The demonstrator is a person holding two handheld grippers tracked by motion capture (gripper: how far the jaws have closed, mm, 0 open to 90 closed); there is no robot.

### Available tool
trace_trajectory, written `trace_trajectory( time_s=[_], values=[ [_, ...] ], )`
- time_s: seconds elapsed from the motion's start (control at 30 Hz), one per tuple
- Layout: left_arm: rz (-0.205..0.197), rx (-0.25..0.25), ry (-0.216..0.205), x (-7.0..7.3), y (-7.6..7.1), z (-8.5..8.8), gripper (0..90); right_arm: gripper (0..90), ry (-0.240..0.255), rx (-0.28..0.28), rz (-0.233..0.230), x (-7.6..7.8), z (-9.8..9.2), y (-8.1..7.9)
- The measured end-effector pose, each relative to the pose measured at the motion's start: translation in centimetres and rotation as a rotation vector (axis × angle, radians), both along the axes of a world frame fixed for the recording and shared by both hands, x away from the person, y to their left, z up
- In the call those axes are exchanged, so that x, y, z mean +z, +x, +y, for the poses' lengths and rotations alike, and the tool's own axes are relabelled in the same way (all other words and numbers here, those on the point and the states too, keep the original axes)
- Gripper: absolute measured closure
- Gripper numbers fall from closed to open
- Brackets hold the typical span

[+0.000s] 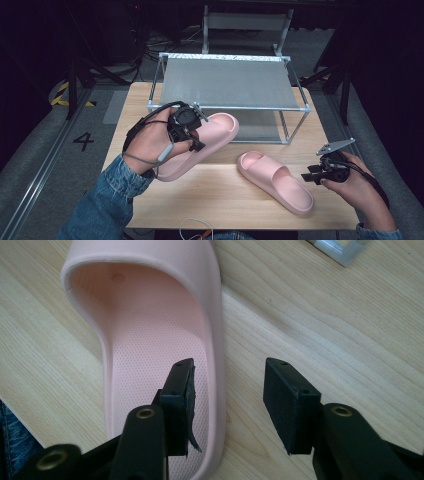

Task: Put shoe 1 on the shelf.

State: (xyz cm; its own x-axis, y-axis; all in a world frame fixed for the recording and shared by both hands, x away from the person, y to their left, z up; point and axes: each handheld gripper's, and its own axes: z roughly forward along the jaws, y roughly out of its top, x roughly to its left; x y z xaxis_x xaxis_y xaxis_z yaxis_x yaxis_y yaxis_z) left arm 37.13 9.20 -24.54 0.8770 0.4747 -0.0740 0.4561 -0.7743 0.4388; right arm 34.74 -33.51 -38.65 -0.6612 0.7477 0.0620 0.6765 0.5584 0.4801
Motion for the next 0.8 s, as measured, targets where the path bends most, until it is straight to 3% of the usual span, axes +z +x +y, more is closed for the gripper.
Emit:
trace_trajectory(
  time_s=[0.2, 0.53, 0.8],
  values=[
    [-0.017, 0.000, -0.008, 1.7, 0.5, -0.6, 84.3, 57.0, -0.007, 0.007, 0.009, -0.3, 0.2, -0.2],
    [-0.049, 0.036, -0.033, 3.9, 2.9, -1.8, 84.3, 57.1, -0.005, -0.007, 0.005, -0.2, -0.3, -0.8],
    [-0.063, 0.128, -0.033, 4.3, 5.7, -2.7, 84.4, 57.2, 0.000, -0.013, -0.010, 0.2, -1.0, -1.2]
  ],
)
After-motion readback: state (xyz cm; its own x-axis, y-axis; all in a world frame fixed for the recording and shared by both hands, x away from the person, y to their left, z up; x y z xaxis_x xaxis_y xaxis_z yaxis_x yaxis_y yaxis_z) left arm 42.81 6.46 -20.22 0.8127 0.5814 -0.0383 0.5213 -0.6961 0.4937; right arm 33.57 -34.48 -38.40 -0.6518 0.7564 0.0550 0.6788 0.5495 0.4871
